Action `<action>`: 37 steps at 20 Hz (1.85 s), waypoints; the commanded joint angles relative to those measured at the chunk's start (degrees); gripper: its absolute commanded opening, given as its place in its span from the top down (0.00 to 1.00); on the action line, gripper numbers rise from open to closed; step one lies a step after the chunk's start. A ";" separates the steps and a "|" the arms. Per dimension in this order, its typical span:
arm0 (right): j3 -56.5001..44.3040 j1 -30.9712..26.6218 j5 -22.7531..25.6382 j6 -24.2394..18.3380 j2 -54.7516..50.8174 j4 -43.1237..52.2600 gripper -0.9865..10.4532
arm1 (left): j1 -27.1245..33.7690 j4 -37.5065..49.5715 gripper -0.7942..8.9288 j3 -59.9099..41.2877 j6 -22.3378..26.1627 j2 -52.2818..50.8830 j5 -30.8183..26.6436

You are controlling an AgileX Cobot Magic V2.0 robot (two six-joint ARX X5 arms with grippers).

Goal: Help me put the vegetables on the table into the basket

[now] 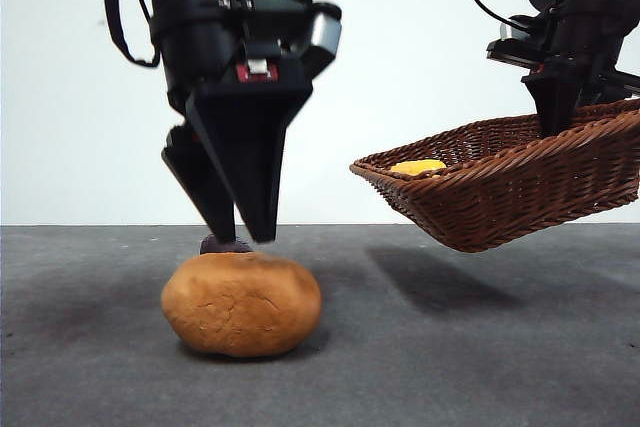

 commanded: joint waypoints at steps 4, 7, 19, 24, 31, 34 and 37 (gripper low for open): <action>0.17 0.20 -0.57 -0.39 -0.63 -0.15 0.92 | -1.57 0.50 0.26 -0.55 1.73 3.50 -0.79; 0.09 0.20 -0.55 -0.42 -0.61 -0.09 0.92 | -1.92 0.31 0.26 -0.55 1.49 5.88 -0.76; 0.09 0.20 -0.55 -0.39 -0.61 0.31 0.92 | -3.21 -2.32 0.93 -0.50 -1.33 5.55 -0.66; 0.09 0.20 -0.55 -0.35 -0.61 0.15 0.92 | -3.23 -4.20 0.93 -0.44 -8.44 -2.36 5.64; 0.09 2.91 -0.55 1.20 -0.61 -0.33 0.92 | -4.96 17.14 0.93 -0.44 -16.22 -15.34 14.19; 0.09 5.42 -0.59 1.38 -0.61 -1.18 0.92 | -5.75 25.14 0.93 -0.44 -19.26 -16.50 13.86; 0.09 8.46 -1.22 1.38 -0.61 -1.40 0.92 | -5.99 24.35 0.93 -0.44 -19.96 -14.78 13.73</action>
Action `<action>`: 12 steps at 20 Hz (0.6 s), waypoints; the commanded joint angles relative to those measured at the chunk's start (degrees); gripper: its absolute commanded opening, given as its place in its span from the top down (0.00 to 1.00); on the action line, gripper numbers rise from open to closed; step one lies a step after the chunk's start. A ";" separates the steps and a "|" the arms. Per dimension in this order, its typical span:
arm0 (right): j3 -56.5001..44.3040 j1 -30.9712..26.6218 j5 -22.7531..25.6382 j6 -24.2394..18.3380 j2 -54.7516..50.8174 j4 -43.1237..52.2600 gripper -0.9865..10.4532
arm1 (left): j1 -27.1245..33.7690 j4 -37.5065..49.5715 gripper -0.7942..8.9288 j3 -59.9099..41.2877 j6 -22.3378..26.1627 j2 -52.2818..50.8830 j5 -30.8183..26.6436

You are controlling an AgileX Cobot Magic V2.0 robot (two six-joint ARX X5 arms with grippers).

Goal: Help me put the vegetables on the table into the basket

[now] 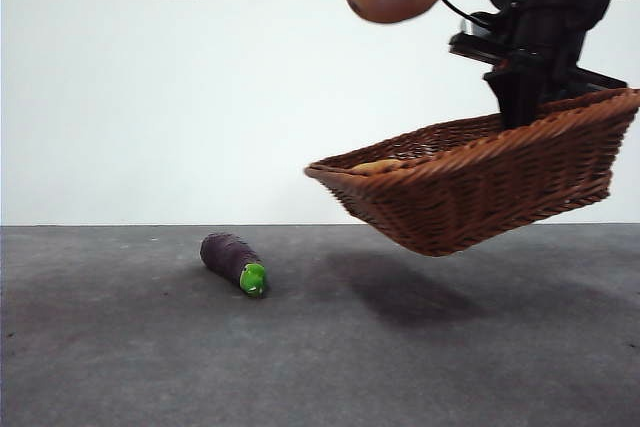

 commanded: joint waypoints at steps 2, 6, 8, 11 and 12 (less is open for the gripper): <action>0.09 3.37 -1.11 0.63 -0.61 0.57 0.92 | -0.96 -3.15 0.93 -0.46 -1.33 4.07 -1.79; 0.09 6.40 -1.14 0.63 -0.61 0.81 0.92 | -2.80 -5.44 0.92 -0.46 -1.33 8.20 -8.33; 0.09 7.23 -1.27 0.63 -0.61 0.81 0.92 | -3.82 -5.38 0.92 -0.46 -1.44 8.63 -10.08; 0.09 7.45 -1.86 0.63 -0.61 0.81 0.92 | -6.03 -5.84 0.55 -0.46 -2.32 8.70 -15.23; 0.09 7.45 -2.23 0.63 -0.61 0.81 0.92 | -6.23 -6.10 0.35 -0.46 -3.32 8.70 -15.08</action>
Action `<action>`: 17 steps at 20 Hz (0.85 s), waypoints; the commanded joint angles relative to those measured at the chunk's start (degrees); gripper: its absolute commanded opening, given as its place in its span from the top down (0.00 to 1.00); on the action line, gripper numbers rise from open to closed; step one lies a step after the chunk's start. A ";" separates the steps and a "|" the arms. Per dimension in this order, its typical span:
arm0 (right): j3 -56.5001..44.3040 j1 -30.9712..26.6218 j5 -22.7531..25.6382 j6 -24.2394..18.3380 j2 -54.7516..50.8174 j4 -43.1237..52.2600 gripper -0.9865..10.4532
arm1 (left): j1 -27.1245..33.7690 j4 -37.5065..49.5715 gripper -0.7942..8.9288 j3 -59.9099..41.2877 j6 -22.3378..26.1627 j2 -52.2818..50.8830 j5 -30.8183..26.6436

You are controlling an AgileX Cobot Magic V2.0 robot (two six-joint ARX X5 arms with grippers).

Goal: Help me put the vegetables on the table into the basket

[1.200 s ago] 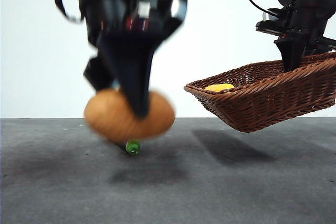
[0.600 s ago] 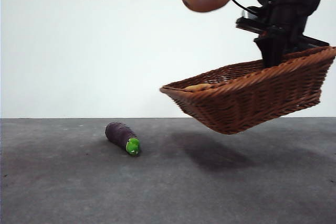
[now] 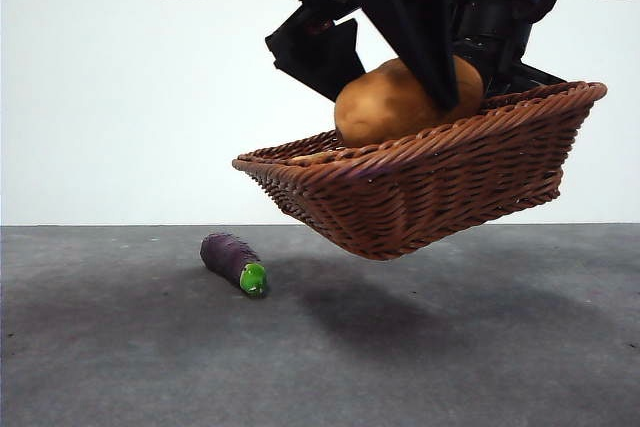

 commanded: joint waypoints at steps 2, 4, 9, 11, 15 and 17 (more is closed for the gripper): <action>0.09 0.07 -3.41 0.61 -0.61 0.61 0.92 | -0.39 -0.42 0.30 -0.44 -2.01 0.24 -0.07; 0.09 0.07 -3.43 0.63 -0.63 1.25 0.92 | -0.55 -0.46 0.30 -0.39 -2.93 0.17 -0.13; 0.09 -0.96 -2.25 0.63 -0.61 2.64 0.92 | 2.01 -14.93 0.31 11.69 -4.46 -0.33 -15.78; 0.09 -2.29 -0.50 0.63 -0.61 2.32 0.92 | 3.93 -19.37 0.31 17.29 -4.52 -0.33 -22.27; 0.09 -6.54 -0.15 0.59 -0.61 1.46 0.92 | 12.74 -20.55 0.31 19.12 -7.04 0.11 -21.33; 0.09 -8.52 -0.15 0.59 -0.61 1.33 0.92 | 18.14 -19.80 0.31 19.06 -8.00 0.72 -12.07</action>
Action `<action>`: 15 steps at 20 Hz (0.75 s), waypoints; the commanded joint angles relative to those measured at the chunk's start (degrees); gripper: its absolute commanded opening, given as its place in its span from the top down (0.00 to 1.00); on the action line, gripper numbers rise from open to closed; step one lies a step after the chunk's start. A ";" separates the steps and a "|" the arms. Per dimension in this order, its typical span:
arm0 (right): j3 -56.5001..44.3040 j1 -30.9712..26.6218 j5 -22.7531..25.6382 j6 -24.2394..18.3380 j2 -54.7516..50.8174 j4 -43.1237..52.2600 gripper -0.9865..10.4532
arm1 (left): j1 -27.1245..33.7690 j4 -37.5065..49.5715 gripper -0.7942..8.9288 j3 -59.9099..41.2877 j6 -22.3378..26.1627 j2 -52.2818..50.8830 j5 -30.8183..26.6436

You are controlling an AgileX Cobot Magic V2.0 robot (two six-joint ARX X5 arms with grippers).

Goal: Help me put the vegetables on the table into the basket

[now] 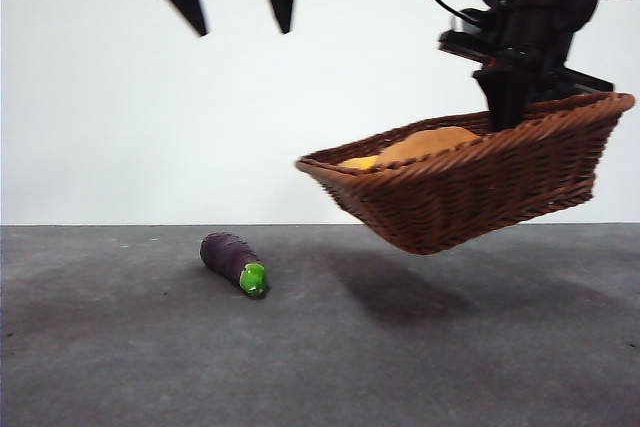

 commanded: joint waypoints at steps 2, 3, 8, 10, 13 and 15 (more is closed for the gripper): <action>0.09 -1.92 -0.61 0.15 -0.61 0.15 0.92 | 6.99 1.77 0.31 -0.48 -3.34 1.88 10.93; 0.09 -2.43 -0.61 0.17 -0.63 0.26 0.92 | 8.48 2.38 0.31 -0.48 -3.69 2.56 11.67; 0.09 -3.43 0.22 0.20 -0.61 0.24 0.92 | 10.43 3.50 0.31 -0.48 -3.63 10.08 11.87; 0.09 -3.41 0.22 0.17 -0.61 0.04 0.92 | 10.58 5.75 0.31 -0.48 -3.76 13.84 11.82; 0.09 -3.37 0.22 0.17 -0.61 -0.04 0.92 | 11.21 8.22 0.31 -0.48 -6.03 18.91 11.82; 0.09 -3.39 0.24 0.15 -0.61 -0.37 0.92 | 11.61 8.02 0.31 -0.48 -6.03 21.94 10.93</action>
